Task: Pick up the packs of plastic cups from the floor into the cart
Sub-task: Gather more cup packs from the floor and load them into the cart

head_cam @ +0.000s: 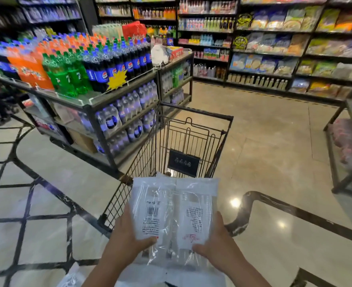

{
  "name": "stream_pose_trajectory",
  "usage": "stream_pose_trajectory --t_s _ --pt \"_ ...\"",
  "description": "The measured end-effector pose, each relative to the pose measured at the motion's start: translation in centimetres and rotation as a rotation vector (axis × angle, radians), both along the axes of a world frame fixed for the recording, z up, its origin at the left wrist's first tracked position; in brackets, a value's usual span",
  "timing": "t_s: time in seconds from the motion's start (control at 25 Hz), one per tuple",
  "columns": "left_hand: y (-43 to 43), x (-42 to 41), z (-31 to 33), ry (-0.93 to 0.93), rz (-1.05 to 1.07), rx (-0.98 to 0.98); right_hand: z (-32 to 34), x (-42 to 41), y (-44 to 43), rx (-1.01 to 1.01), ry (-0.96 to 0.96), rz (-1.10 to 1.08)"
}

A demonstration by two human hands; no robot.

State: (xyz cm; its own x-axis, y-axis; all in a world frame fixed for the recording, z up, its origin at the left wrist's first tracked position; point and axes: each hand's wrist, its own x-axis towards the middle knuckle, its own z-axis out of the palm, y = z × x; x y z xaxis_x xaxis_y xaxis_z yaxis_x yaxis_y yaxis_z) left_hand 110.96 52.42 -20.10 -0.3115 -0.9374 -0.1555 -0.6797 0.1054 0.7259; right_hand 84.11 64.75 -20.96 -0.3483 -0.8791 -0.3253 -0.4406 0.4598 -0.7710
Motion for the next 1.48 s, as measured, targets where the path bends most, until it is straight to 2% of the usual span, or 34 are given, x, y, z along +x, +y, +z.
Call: stream_pose_trajectory --t_s 0.28,0.76,1.08,1.32,1.48 --pt "-5.7 -1.7 0.8 -0.065 -0.069 -0.024 -0.7 -0.7 -4.1 0.035 -0.023 -0.067" --pt "-16.9 -2.2 -0.6 0.004 -0.211 0.008 -0.1 0.9 -12.4 0.102 0.072 -0.16" --pt "-20.5 -1.0 -4.1 -0.056 -0.148 0.132 -2.4 1.0 -17.3 0.167 0.012 -0.061" --pt "-24.6 -3.6 -5.5 -0.14 -0.064 0.167 -6.1 -1.4 -22.9 0.212 -0.068 -0.007" --pt "-28.4 -6.1 -7.5 -0.18 0.012 0.223 -9.1 -4.8 -29.3 0.311 -0.119 0.083"
